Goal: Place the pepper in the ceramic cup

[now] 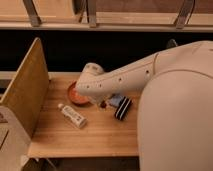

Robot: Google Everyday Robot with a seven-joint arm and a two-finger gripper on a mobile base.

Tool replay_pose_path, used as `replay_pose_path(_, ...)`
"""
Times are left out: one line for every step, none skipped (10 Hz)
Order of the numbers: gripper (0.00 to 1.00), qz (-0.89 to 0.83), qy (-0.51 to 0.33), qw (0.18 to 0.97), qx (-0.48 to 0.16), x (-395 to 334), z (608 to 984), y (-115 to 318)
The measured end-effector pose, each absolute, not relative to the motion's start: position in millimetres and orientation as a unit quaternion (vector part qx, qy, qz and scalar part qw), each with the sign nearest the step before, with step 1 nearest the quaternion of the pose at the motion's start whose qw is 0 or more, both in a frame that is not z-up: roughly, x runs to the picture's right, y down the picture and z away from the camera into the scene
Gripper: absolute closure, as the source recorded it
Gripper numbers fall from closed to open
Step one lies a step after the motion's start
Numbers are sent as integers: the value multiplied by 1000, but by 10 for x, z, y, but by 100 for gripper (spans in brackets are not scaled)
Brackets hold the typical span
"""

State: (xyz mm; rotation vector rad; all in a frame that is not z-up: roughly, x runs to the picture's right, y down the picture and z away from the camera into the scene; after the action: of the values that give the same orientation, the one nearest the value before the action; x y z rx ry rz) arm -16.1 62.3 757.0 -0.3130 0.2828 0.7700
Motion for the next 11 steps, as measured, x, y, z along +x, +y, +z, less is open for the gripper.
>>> replay_pose_path(100, 373, 138, 905, -150, -143, 7547, 604)
replay_pose_path(100, 372, 136, 906, -150, -175, 7551, 602)
replay_pose_path(100, 371, 135, 906, -151, -181, 7559, 612)
replay_pose_path(100, 368, 138, 907, -151, -169, 7576, 626)
replay_pose_path(100, 367, 135, 909, -145, -181, 7626, 579)
replay_pose_path(100, 369, 126, 912, -128, -180, 7695, 433)
replay_pose_path(100, 372, 110, 916, -96, -104, 7740, 143)
replay_pose_path(100, 375, 91, 920, -66, -24, 7738, -162)
replay_pose_path(100, 374, 71, 924, -38, 65, 7718, -462)
replay_pose_path(100, 362, 30, 932, 5, 197, 7661, -929)
replay_pose_path(100, 360, 22, 933, 13, 254, 7644, -1018)
